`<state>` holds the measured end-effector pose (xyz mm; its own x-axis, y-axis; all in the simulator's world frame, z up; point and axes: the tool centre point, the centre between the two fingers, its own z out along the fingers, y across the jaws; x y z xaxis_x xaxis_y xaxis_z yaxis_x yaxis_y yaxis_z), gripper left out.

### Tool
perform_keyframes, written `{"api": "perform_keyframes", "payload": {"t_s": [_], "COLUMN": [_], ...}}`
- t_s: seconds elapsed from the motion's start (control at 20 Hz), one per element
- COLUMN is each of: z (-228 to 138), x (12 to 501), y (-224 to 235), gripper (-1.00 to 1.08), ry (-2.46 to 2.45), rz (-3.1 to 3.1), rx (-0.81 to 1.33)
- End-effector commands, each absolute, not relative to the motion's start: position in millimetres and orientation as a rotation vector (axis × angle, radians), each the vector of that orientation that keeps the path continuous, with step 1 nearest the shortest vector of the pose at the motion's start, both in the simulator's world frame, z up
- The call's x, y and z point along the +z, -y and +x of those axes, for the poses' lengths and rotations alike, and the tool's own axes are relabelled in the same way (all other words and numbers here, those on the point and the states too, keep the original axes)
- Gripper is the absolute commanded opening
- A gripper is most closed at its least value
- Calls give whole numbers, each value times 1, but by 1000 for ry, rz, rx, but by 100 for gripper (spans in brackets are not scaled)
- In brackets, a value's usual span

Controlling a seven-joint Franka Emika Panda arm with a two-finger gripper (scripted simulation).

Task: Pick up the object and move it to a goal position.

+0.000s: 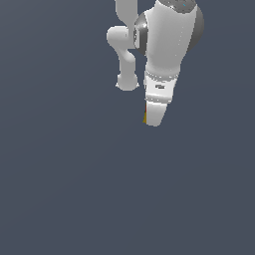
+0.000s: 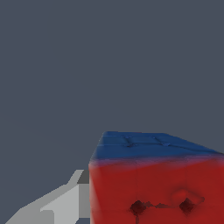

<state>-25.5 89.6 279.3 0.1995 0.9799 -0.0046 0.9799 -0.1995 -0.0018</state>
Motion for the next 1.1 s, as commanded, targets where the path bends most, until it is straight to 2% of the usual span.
{"api": "perform_keyframes", "payload": {"t_s": [0.0,0.6,1.05], "z": [-36,-76,-91], "x": [310,438,492], "y": [-96,-120,-129], "gripper": [-100,-100,-100], "ry": [-1987,-1989,-1985], "rz": [2431,2432,2435], "rx": [-4,-1,0]}}
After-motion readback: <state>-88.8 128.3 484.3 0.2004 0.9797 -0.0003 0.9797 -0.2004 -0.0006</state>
